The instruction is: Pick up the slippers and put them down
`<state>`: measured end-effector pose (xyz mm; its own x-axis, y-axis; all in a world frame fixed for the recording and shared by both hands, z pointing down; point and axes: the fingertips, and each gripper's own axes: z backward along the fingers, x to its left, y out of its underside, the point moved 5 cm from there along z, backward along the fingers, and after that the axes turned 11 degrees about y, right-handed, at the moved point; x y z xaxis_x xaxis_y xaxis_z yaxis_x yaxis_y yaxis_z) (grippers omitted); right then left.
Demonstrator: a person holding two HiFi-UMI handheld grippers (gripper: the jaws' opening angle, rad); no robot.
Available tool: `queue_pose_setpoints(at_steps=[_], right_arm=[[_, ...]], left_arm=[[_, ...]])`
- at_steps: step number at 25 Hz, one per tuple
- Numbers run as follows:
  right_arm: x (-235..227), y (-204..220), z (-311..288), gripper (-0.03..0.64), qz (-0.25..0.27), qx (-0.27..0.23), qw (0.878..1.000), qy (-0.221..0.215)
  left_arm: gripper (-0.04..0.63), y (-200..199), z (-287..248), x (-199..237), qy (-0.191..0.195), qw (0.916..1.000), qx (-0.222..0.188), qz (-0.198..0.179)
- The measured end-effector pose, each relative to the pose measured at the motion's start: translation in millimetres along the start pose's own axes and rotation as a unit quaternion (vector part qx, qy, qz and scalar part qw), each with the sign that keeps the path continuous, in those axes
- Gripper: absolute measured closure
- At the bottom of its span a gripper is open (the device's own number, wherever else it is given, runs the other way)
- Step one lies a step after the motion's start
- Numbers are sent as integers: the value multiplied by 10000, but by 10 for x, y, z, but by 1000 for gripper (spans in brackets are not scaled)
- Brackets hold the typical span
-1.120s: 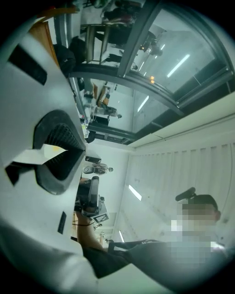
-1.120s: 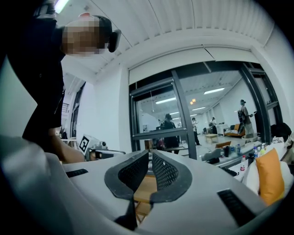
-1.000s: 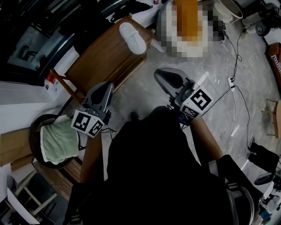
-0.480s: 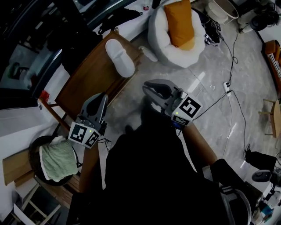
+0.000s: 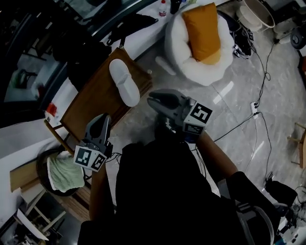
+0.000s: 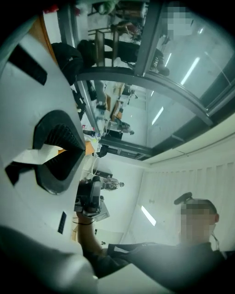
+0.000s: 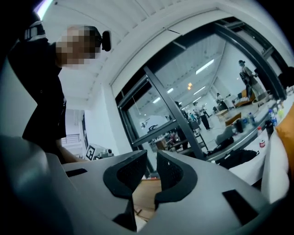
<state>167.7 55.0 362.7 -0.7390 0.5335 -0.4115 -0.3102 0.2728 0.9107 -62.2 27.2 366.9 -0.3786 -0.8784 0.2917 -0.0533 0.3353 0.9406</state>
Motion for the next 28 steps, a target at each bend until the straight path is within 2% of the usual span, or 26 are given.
queue_pose_setpoints(at_steps=[1, 3, 6, 12, 16, 20, 22, 28], right_arm=[[-99, 18, -7, 570, -125, 46, 9999, -41], [-212, 142, -71, 490, -526, 137, 9984, -150], [-392, 422, -271, 473, -970, 317, 9946, -193], [-666, 1051, -597, 433, -1869, 824, 9787, 182], [-843, 1493, -671, 430, -2457, 1339, 9584, 556], [-895, 1980, -698, 430, -3155, 1808, 9276, 853], [-919, 2170, -719, 431, -3485, 1890, 9126, 998], [-955, 2456, -815, 431, -3950, 1913, 8909, 1167]], left_arm=[[584, 26, -81, 0, -70, 9999, 51, 58], [584, 93, -135, 8, -271, 9992, 212, 181], [584, 172, -189, 178, -445, 9975, 410, 372], [584, 472, -272, 520, -282, 9948, 693, 692], [584, 800, -408, 708, 3, 9924, 798, 936], [584, 1123, -461, 918, 86, 9895, 819, 1191], [584, 1264, -498, 1020, 100, 9878, 813, 1324], [584, 1469, -619, 1210, 244, 9868, 742, 1422]])
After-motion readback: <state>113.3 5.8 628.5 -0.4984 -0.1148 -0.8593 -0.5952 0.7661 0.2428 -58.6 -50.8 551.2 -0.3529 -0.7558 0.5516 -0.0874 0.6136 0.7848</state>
